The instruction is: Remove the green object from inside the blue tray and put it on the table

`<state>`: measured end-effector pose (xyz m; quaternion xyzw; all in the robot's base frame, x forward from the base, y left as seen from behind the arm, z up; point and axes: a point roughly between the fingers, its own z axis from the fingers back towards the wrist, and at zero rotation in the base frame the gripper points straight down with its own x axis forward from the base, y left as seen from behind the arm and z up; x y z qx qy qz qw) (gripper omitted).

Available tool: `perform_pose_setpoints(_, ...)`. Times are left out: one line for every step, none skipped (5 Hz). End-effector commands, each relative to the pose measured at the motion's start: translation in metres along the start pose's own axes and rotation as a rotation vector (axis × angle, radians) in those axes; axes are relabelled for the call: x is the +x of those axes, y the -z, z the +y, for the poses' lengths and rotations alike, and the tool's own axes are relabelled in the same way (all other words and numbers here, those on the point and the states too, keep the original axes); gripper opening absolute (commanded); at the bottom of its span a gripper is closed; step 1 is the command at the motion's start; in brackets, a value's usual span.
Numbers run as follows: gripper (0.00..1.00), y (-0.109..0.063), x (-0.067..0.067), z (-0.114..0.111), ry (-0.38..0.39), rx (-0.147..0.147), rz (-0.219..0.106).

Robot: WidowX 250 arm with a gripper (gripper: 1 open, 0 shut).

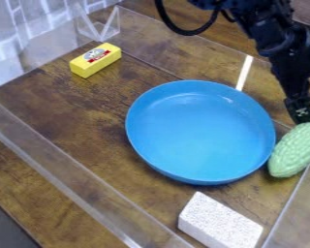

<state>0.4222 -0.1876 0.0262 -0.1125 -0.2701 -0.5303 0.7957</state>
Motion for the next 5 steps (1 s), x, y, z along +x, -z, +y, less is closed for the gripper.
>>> perform_pose_setpoints(1.0, 0.052, -0.068, 0.005, 0.029, -0.078, 0.1)
perform_pose_setpoints(0.0, 0.052, -0.072, 0.004, 0.006, -0.065, 0.105)
perform_pose_setpoints(1.0, 0.05, -0.075, 0.003, -0.018, -0.053, 0.109)
perform_pose_setpoints(0.0, 0.04, -0.078, 0.007, 0.001, -0.065, 0.105)
perform_pose_setpoints(0.0, 0.025, -0.079, 0.01, 0.023, -0.079, 0.103)
